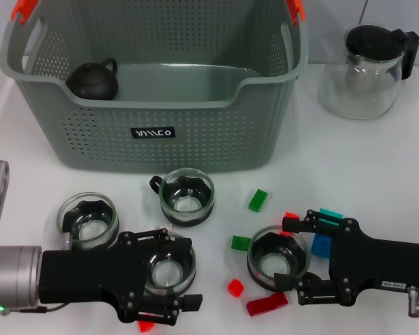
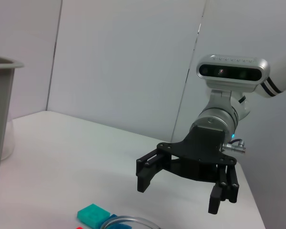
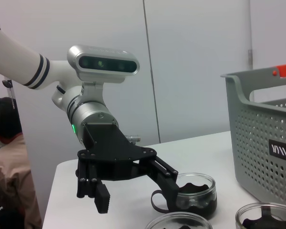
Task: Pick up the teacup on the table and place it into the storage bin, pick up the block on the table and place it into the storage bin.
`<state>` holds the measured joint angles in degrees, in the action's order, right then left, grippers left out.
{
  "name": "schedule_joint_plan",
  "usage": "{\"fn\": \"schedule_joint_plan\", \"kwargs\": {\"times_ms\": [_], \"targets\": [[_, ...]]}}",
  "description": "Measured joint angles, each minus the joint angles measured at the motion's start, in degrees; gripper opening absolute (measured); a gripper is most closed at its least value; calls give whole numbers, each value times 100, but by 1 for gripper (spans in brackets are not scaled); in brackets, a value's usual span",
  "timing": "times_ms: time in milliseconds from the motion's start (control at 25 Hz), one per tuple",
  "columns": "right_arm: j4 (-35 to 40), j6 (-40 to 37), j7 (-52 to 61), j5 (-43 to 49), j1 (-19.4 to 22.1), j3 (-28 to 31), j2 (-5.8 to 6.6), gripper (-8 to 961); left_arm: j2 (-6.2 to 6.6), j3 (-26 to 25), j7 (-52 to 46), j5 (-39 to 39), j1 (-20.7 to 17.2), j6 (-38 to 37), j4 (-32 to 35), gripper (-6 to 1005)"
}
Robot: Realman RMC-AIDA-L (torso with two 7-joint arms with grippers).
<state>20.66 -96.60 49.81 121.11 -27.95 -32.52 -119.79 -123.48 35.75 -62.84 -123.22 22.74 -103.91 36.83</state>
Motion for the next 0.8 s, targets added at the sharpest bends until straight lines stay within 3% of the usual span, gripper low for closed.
{"fn": "schedule_joint_plan", "kwargs": {"times_ms": [480,680,800], "targets": [[143,-24,283,0,38,31,12,928,38,-58,-79,8,-2,-184,44,873],[796,-495,1140,14,122,-13,22,927,302,-1019,-572,-31,-125,-889,314,872],[1104,-773,1296,19,155,-14,23,927,388,-1512,-578,-141,-251,-1036,526,872]]}}
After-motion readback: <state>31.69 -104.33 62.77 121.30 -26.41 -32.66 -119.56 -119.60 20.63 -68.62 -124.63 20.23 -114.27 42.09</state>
